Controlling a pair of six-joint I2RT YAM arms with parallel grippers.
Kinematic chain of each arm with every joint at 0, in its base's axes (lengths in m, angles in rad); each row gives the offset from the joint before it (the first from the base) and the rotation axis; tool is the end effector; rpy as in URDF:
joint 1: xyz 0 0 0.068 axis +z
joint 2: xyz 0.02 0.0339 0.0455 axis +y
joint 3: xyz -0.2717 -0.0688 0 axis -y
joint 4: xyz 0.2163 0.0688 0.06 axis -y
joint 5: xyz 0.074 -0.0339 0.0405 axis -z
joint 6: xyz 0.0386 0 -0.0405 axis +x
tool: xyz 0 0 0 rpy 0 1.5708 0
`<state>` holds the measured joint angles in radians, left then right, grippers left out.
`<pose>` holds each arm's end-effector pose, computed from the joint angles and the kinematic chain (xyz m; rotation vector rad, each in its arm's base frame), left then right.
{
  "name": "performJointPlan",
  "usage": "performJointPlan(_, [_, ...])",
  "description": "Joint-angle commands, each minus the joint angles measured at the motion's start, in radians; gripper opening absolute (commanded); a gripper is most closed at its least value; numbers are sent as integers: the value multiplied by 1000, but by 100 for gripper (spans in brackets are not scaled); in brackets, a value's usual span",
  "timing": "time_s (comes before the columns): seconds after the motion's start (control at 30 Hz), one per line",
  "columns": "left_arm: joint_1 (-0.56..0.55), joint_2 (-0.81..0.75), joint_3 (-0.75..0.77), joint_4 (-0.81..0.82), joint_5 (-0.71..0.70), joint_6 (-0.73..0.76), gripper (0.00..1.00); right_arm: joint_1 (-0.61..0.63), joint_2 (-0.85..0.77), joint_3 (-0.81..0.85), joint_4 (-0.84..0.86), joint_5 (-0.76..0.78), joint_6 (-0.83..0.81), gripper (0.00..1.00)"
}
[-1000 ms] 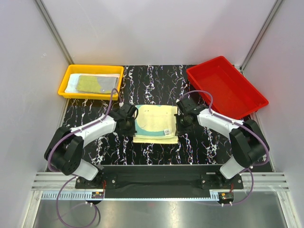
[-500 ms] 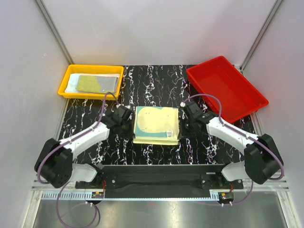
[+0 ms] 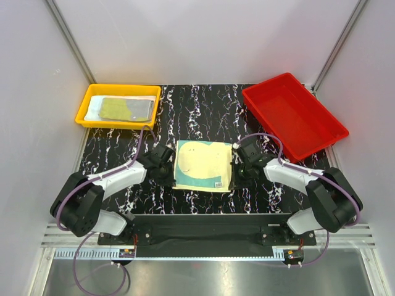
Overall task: Fold and stack the towels
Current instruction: Fold the towel
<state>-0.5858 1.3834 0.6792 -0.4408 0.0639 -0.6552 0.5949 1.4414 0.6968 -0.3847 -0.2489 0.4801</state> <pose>0.1816 -0.1234 0.1837 -0.0778 2.7999 -0.4249 0.1870 0.1380 0.1797 -0.2410 2.8125 0.6274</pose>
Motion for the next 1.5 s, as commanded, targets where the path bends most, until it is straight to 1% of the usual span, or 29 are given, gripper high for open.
performJointPlan(0.0, [1,11,-6,31,-27,8,0,8,-10,1,49,-10,17,0])
performJointPlan(0.2, [1,16,-6,11,-45,12,0,11,8,0,40,-10,25,0])
performJointPlan(0.23, [3,13,0,5,-49,12,0,11,5,-3,37,-6,31,2])
performJointPlan(0.27, [1,11,3,-2,-55,14,0,11,-10,-3,29,-3,34,9])
performJointPlan(0.3, [3,6,11,-25,-61,14,1,9,-21,-3,21,-3,34,13])
performJointPlan(0.33, [3,3,19,-39,-61,12,6,9,-32,6,9,6,35,18])
performJointPlan(0.37, [1,-1,42,-53,-61,12,11,11,-53,16,-28,14,34,26])
performJointPlan(0.43, [1,-20,75,-102,-55,20,27,11,-78,55,-72,43,25,32])
performJointPlan(0.47, [3,-26,121,-128,-38,29,27,9,-99,69,-113,59,20,36])
performJointPlan(0.53, [1,-17,186,-157,-19,69,31,9,-114,108,-137,124,-1,38])
performJointPlan(0.57, [1,-6,248,-170,-18,81,31,6,-116,122,-146,144,-8,38])
performJointPlan(0.6, [3,21,284,-185,-19,107,31,-6,-108,163,-151,166,-26,37])
performJointPlan(0.67, [4,60,339,-185,-22,126,32,-17,-70,208,-139,174,-50,32])
performJointPlan(0.7, [4,104,386,-156,-21,140,32,-32,-52,223,-117,163,-63,24])
performJointPlan(0.73, [7,130,407,-138,-15,163,32,-40,-29,259,-96,154,-93,20])
performJointPlan(0.77, [10,161,433,-113,-9,176,32,-47,28,282,-60,145,-109,16])
performJointPlan(0.83, [20,258,518,-104,-21,212,31,-64,91,357,-40,149,-161,8])
performJointPlan(0.87, [26,317,548,-99,-22,224,30,-72,161,383,-31,160,-172,7])
performJointPlan(0.9, [38,344,603,-98,-22,242,30,-84,195,412,-34,160,-181,6])
performJointPlan(0.93, [46,370,626,-92,-26,250,30,-107,229,465,-34,149,-205,4])
performJointPlan(0.97, [56,394,647,-84,-36,255,30,-115,288,487,-26,143,-216,3])
performJointPlan(1.0, [66,440,672,-85,-39,259,30,-124,315,507,-20,142,-225,2])
performJointPlan(1.07, [99,483,724,-82,-36,262,30,-148,388,559,-4,146,-253,1])
performJointPlan(1.17, [139,551,756,-78,-47,259,31,-174,482,619,-6,175,-284,0])
performJointPlan(1.23, [161,591,760,-64,-35,253,31,-188,531,639,-11,224,-298,0])
performJointPlan(1.47, [170,646,757,-50,-35,241,31,-205,541,638,-8,221,-348,0])
